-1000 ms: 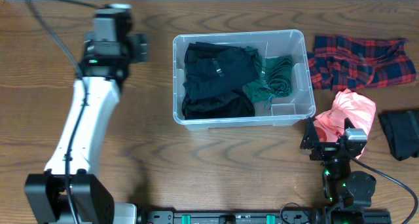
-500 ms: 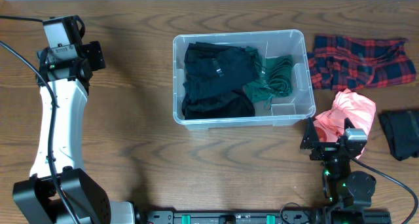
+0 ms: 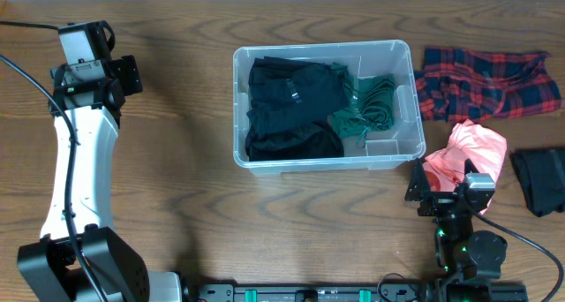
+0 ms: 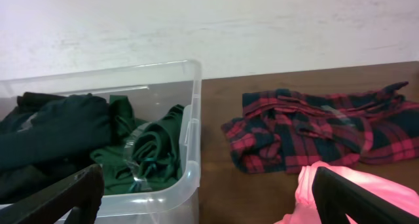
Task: Pack container
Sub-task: 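Move the right gripper toward the dark garment at the right edge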
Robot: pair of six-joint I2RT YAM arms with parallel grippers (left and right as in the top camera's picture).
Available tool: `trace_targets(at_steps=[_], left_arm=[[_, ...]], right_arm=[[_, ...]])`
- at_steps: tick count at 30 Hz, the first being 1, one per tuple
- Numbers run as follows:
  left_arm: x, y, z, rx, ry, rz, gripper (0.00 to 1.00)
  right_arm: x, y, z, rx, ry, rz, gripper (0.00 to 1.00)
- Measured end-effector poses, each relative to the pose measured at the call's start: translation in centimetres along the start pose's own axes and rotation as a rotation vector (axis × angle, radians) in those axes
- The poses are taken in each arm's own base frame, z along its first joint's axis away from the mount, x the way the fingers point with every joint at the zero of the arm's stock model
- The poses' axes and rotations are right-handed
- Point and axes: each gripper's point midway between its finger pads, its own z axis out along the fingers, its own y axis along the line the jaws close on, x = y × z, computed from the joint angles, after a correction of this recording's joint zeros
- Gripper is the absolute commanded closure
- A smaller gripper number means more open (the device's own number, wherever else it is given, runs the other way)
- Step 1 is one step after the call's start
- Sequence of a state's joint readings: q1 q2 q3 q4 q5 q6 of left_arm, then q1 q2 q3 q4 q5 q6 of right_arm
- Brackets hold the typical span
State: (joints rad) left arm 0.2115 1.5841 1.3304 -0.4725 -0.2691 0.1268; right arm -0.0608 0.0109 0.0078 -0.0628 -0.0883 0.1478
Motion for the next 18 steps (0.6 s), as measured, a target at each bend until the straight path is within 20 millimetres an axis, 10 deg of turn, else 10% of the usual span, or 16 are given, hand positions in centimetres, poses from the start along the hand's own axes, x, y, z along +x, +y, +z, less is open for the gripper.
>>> trace_targets(at_steps=[12,18], left_arm=[[0.0,0.0,0.0,0.000,0.000,0.000,0.02],[0.0,0.0,0.0,0.000,0.001,0.001,0.02]], right_arm=[[0.1,-1.7,-0.7,0.113,0.062,-0.003,0.01],[-8.0,-3.0,-3.5,0.261,-0.021,0.040,0.01]])
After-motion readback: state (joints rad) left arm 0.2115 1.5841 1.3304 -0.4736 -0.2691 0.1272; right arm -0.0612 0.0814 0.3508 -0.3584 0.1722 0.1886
